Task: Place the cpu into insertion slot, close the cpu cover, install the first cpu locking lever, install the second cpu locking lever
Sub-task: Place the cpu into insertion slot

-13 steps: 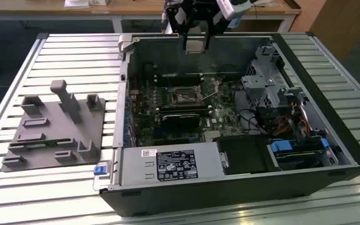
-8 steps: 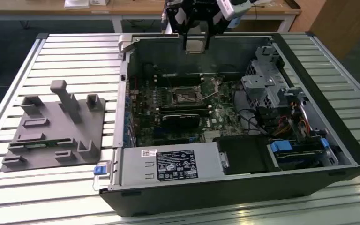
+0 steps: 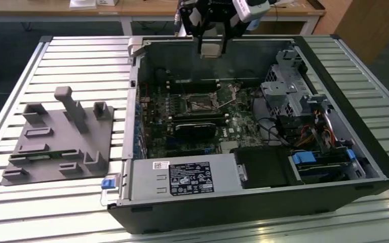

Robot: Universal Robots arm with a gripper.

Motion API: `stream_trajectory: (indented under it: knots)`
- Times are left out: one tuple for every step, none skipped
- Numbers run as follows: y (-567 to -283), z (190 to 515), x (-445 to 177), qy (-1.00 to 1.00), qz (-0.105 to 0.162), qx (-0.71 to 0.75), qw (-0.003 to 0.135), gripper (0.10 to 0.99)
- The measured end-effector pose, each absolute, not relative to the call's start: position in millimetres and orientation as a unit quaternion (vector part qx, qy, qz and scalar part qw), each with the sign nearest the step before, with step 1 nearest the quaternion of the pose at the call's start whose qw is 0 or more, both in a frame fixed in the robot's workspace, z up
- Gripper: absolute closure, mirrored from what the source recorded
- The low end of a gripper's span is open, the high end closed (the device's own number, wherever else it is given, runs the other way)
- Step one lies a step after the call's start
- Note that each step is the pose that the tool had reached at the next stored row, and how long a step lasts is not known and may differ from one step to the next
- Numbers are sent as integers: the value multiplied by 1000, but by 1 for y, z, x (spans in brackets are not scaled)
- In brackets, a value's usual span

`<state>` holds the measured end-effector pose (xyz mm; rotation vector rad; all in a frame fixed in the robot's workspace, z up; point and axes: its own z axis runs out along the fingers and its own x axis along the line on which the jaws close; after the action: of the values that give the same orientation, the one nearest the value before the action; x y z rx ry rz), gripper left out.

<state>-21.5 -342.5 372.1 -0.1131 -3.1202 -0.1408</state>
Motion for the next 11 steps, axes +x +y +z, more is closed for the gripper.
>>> stream_trajectory:
  knots:
    - [-342,372,-22,-998,-45,-42,8,549]
    - [-343,372,-22,-998,-45,-49,7,549]
    - [-343,372,-22,-997,-45,-57,7,549]
    - [-343,372,-22,-997,-45,-64,7,549]
    - [-343,372,-22,-996,-45,-72,6,549]
    - [-343,372,-22,-996,-45,-79,6,549]
    - [-343,372,-22,-995,-45,-87,6,549]
    - [-343,372,-22,-995,-45,-93,5,549]
    - [-343,372,-22,-994,-45,-100,5,549]
    - [-343,372,-22,-993,-45,-105,5,549]
    - [-343,372,-22,-993,-45,-110,5,549]
